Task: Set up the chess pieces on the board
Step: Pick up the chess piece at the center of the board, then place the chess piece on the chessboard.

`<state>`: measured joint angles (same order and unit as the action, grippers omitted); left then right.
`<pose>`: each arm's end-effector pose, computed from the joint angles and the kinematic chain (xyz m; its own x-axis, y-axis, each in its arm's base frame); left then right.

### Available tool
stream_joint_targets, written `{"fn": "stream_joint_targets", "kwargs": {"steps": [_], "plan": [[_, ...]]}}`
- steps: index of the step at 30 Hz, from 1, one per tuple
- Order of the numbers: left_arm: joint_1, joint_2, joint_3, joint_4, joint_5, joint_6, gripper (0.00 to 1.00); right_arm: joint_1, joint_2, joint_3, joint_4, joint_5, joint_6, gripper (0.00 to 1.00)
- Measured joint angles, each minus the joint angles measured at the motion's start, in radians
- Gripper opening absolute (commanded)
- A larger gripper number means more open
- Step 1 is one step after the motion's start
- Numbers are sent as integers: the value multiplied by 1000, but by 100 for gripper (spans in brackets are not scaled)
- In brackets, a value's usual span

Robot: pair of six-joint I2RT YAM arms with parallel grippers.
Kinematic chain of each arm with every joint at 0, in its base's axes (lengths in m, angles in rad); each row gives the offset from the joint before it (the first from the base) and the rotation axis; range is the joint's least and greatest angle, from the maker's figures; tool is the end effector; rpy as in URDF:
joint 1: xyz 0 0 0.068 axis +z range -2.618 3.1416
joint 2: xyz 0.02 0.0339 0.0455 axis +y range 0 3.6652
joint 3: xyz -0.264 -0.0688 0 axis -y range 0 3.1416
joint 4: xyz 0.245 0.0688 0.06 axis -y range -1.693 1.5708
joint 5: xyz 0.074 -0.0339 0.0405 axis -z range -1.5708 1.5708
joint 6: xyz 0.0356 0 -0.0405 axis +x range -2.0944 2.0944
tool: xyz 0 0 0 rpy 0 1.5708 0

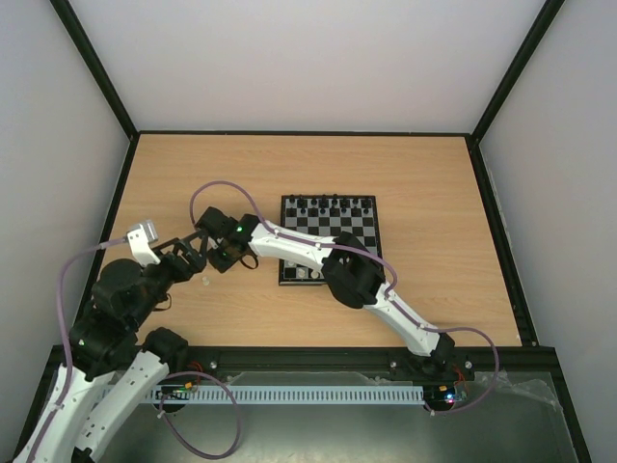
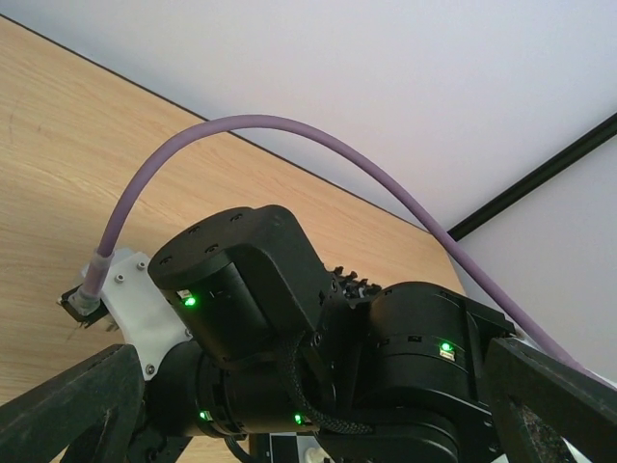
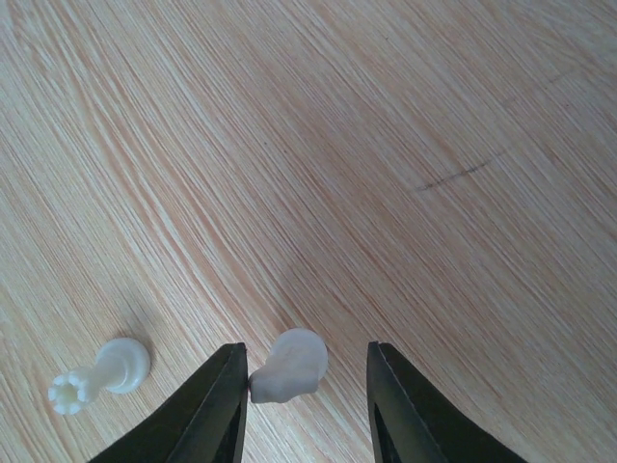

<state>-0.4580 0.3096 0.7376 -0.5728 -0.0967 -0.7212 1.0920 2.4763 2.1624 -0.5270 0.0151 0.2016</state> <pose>0.0686 -0.0300 0.3344 -0.3312 -0.5694 -0.7524 0.1807 0.7443 -0.6429 0.2549 0.4900 0.1762 -0.5132 -0.5540 -0.6555 -0.7962 0.5925 0.1225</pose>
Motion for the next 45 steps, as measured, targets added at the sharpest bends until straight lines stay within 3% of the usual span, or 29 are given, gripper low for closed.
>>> {"fn": "stream_joint_targets", "kwargs": {"steps": [4, 10, 17, 31, 35, 45], "plan": [[0, 6, -8, 6, 6, 0, 99, 0, 0, 0, 0, -4, -1, 28], [0, 11, -14, 6, 10, 0, 99, 1, 1, 0, 0, -7, -3, 27], [0, 20, -15, 6, 11, 0, 99, 1, 13, 0, 1, -15, -3, 17], [0, 25, -26, 16, 17, 0, 99, 1, -3, -20, 0, -5, 16, 12], [0, 63, -34, 37, 26, 0, 99, 1, -126, -170, -3, 44, 34, 13], [0, 154, -53, 100, 75, 2, 99, -40, -752, -658, -22, 204, 164, 16]]}}
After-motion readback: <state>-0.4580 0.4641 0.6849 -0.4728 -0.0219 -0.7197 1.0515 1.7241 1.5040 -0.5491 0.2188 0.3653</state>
